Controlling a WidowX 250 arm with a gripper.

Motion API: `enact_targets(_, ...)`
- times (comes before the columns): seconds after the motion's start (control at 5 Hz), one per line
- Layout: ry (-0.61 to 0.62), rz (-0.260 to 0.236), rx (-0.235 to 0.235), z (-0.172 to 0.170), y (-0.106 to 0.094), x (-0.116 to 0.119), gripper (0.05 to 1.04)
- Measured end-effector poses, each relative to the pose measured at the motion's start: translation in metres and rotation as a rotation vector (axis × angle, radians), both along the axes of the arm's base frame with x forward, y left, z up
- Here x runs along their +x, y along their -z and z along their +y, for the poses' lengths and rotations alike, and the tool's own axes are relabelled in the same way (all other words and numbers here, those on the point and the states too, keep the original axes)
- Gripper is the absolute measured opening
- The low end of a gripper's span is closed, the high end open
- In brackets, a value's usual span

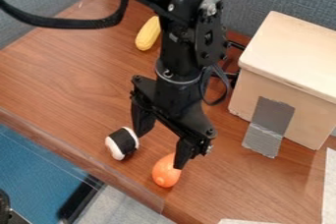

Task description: Move the yellow object to the bottom side of the table.

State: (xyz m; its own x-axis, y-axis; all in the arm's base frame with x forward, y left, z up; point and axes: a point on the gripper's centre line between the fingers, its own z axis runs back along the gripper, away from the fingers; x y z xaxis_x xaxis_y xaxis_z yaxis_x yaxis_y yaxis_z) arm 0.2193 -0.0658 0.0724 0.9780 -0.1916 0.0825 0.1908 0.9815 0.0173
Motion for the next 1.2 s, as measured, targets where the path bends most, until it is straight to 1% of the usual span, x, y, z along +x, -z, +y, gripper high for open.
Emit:
enact_targets(0.2, -0.003, 0.02, 0.0, 0.002, 0.004, 0.0, 1.001)
enact_targets(0.4, -0.129, -0.012, -0.025, 0.04, -0.004, 0.03, 1.001)
enact_targets(0.6, -0.21, -0.047, -0.037, 0.073, -0.008, 0.064, 1.001)
enact_targets(0.8, -0.239, -0.09, -0.005, 0.103, -0.008, 0.104, 1.001)
enact_targets(1.0, -0.287, -0.1, 0.014, 0.133, -0.008, 0.143, 1.001)
enact_targets(1.2, -0.318, -0.146, 0.016, 0.156, -0.013, 0.175, 1.001)
